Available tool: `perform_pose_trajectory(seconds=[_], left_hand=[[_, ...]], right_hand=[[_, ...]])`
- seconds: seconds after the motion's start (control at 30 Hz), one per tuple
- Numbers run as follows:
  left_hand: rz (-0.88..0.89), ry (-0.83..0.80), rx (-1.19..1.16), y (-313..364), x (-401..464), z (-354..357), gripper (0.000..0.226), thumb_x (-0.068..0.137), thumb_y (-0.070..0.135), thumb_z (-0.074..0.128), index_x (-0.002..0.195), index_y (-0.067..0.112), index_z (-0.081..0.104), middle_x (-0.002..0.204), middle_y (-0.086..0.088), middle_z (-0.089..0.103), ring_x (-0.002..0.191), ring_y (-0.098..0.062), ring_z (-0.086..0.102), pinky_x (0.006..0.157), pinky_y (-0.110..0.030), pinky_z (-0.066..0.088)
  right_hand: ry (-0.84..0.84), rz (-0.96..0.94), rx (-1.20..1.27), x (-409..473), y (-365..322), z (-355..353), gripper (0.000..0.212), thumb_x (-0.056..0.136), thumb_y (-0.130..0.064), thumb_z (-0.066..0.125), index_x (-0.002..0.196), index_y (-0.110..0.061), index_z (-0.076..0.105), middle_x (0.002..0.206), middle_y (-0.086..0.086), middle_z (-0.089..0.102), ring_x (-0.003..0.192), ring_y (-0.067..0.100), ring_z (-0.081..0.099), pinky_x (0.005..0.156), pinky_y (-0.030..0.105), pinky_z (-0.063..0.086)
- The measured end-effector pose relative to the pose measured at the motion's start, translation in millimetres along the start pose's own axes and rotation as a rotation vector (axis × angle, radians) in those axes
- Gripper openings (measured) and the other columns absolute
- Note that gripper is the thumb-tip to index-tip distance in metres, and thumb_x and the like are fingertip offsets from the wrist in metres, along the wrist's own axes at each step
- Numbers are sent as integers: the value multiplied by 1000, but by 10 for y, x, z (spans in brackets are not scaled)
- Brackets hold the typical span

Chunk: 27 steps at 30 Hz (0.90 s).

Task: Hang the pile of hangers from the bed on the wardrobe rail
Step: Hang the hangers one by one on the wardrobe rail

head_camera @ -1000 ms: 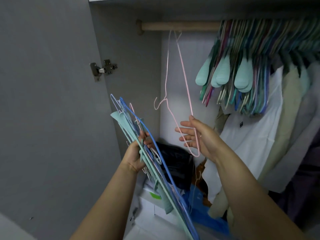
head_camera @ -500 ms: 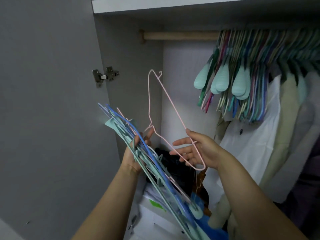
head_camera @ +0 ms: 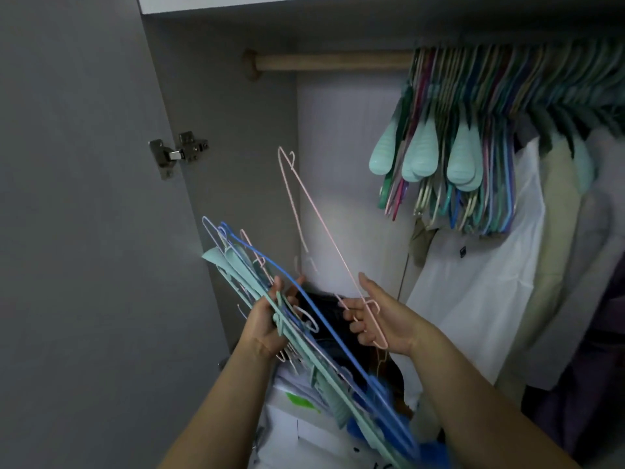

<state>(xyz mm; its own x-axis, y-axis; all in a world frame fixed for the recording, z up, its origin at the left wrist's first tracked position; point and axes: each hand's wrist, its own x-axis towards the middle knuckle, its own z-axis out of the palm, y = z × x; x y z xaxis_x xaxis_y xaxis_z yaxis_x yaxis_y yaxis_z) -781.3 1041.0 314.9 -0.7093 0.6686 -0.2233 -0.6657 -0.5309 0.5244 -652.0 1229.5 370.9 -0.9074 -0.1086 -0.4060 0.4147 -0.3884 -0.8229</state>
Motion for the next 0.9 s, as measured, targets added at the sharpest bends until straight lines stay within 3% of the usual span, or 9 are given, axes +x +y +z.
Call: perform_pose_trajectory(seconds=[0.1, 0.2, 0.33, 0.43, 0.53, 0.63, 0.73, 0.83, 0.9], left_hand=[[-52, -52, -11, -3, 19, -76, 96, 45, 32, 98, 130, 7, 61, 66, 1, 61, 59, -9, 56, 65, -27, 46], [-28, -65, -100, -8, -1, -47, 88, 48, 20, 96, 126, 12, 56, 75, -2, 70, 47, -7, 54, 46, -22, 49], [46, 47, -136, 46, 2, 56, 15, 72, 14, 64, 84, 22, 57, 125, -10, 65, 45, -7, 54, 43, -19, 47], [35, 46, -138, 121, 41, 77, 17, 72, 19, 67, 88, 24, 63, 125, -6, 66, 53, -8, 54, 50, -22, 47], [3, 48, -113, 186, 99, 121, 58, 76, 24, 66, 131, 27, 49, 82, -1, 73, 50, -6, 52, 51, -20, 46], [31, 29, -93, 215, 111, 222, 33, 73, 20, 64, 106, 25, 58, 83, 0, 73, 46, -6, 51, 49, -19, 44], [48, 32, -109, 224, 84, 320, 12, 76, 16, 61, 79, 26, 54, 77, -3, 71, 41, -8, 51, 43, -16, 41], [49, 79, -103, 265, 74, 368, 17, 93, 14, 51, 80, 23, 58, 76, -6, 72, 43, -11, 59, 41, -16, 43], [46, 74, -93, 310, 76, 405, 18, 96, 15, 50, 82, 22, 59, 73, -6, 71, 43, -11, 60, 40, -16, 43]], right_hand=[[279, -91, -93, 10, -129, 51, 51, 80, -66, 57, 88, -16, 56, 69, -1, 42, 45, 7, 31, 37, 16, 21], [556, -282, -229, 107, -258, 133, 29, 97, -31, 53, 117, -11, 59, 72, 2, 44, 44, 10, 33, 36, 15, 22], [618, -400, -373, 278, -522, 258, 44, 100, -10, 42, 143, -18, 40, 71, 0, 45, 48, 13, 30, 35, 14, 22], [660, -444, -492, 352, -787, 348, 49, 99, -9, 36, 146, -23, 36, 70, -9, 40, 47, 12, 32, 33, 15, 24], [701, -475, -525, 334, -997, 343, 50, 98, -7, 35, 145, -22, 39, 67, -9, 37, 47, 12, 32, 31, 14, 25], [737, -473, -490, 344, -1147, 305, 47, 97, -8, 35, 138, -28, 47, 68, -8, 37, 49, 11, 33, 30, 13, 26], [777, -475, -569, 385, -1213, 334, 50, 95, -8, 32, 137, -30, 50, 83, -9, 42, 57, 5, 32, 40, 9, 29], [728, -526, -719, 424, -1138, 452, 52, 95, -3, 31, 144, -20, 42, 116, 4, 52, 64, 1, 36, 57, 14, 30], [727, -585, -767, 426, -1107, 572, 50, 99, -4, 31, 146, -17, 36, 140, 11, 47, 78, 9, 51, 64, 18, 38]])
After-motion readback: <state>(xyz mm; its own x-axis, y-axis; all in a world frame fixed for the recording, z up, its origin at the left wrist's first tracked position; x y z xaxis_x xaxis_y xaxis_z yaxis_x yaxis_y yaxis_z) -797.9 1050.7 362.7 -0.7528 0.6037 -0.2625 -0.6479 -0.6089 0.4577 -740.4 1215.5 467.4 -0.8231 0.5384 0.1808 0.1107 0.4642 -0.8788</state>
